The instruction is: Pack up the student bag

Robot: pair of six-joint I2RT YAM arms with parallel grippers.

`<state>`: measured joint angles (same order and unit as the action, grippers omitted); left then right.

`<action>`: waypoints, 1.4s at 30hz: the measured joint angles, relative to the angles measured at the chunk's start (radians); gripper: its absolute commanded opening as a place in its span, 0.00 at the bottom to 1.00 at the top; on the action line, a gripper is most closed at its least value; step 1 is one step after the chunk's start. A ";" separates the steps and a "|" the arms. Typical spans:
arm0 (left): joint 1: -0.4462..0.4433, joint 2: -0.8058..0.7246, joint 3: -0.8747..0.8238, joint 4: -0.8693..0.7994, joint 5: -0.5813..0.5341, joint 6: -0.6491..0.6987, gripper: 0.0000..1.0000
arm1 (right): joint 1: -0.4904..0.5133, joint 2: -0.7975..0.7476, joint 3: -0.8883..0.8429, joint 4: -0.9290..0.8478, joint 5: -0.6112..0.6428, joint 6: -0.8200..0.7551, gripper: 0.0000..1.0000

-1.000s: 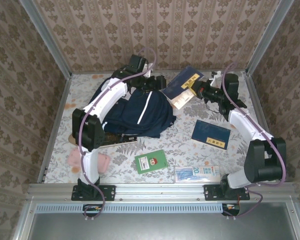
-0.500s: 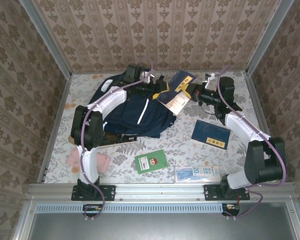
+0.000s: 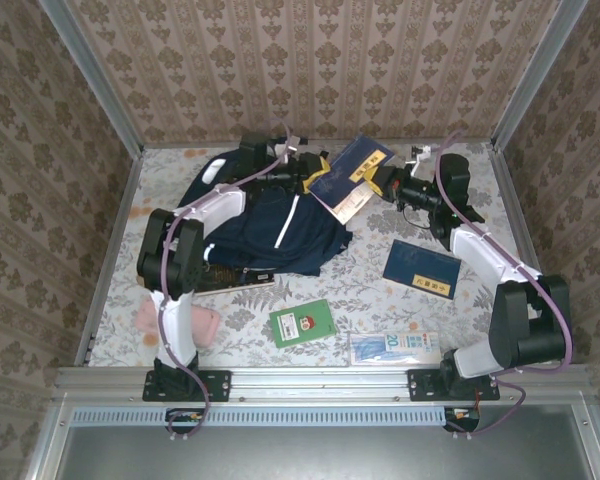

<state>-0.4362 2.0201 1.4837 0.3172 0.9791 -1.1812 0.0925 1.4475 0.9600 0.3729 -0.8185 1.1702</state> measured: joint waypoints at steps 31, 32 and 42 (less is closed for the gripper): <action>0.006 -0.372 -0.011 -0.514 -0.174 0.633 0.00 | 0.027 -0.164 0.086 -0.529 0.385 -0.498 0.72; 0.006 -0.395 -0.015 -0.521 -0.182 0.669 0.00 | 0.030 -0.178 0.056 -0.478 0.389 -0.521 0.72; 0.006 -0.516 -0.114 -0.526 -0.163 0.877 0.00 | 0.050 -0.094 0.029 -0.240 0.187 -0.856 0.80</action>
<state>-0.4305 1.5040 1.3701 -0.2085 0.8162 -0.3042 0.1421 1.3537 0.9886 0.1329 -0.6312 0.3141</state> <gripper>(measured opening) 0.121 0.782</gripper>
